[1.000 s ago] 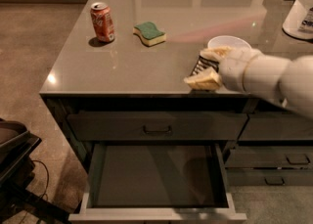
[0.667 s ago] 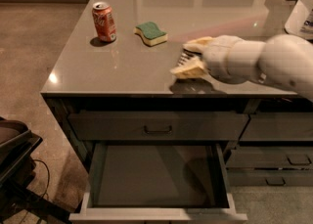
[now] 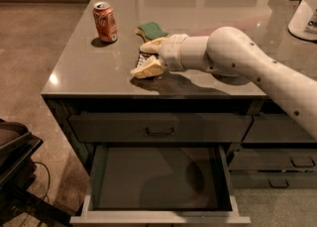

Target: Pick rxbar chocolate from middle drawer and place on counter

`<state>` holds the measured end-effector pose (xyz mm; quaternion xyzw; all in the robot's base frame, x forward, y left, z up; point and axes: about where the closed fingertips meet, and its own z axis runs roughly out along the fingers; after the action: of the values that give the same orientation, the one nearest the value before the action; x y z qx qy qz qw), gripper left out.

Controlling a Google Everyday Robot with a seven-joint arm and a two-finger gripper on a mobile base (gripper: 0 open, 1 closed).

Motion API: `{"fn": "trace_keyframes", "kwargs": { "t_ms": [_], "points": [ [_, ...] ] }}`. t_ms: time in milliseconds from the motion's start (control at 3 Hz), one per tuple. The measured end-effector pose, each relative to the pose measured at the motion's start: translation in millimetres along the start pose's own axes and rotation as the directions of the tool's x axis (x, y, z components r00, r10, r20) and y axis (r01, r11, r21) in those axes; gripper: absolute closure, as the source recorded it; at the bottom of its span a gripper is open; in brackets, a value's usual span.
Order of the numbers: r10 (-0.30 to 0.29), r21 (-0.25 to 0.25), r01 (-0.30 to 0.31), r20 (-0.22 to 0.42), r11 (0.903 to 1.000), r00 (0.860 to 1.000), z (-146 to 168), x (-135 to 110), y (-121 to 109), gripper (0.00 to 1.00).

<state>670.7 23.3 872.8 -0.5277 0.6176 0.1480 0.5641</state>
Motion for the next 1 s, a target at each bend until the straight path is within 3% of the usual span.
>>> {"fn": "trace_keyframes", "kwargs": {
  "t_ms": [1000],
  "points": [
    [0.000,-0.001,0.000,0.000,1.0000,1.000,0.1,-0.2,0.4,0.12]
  ]
}}
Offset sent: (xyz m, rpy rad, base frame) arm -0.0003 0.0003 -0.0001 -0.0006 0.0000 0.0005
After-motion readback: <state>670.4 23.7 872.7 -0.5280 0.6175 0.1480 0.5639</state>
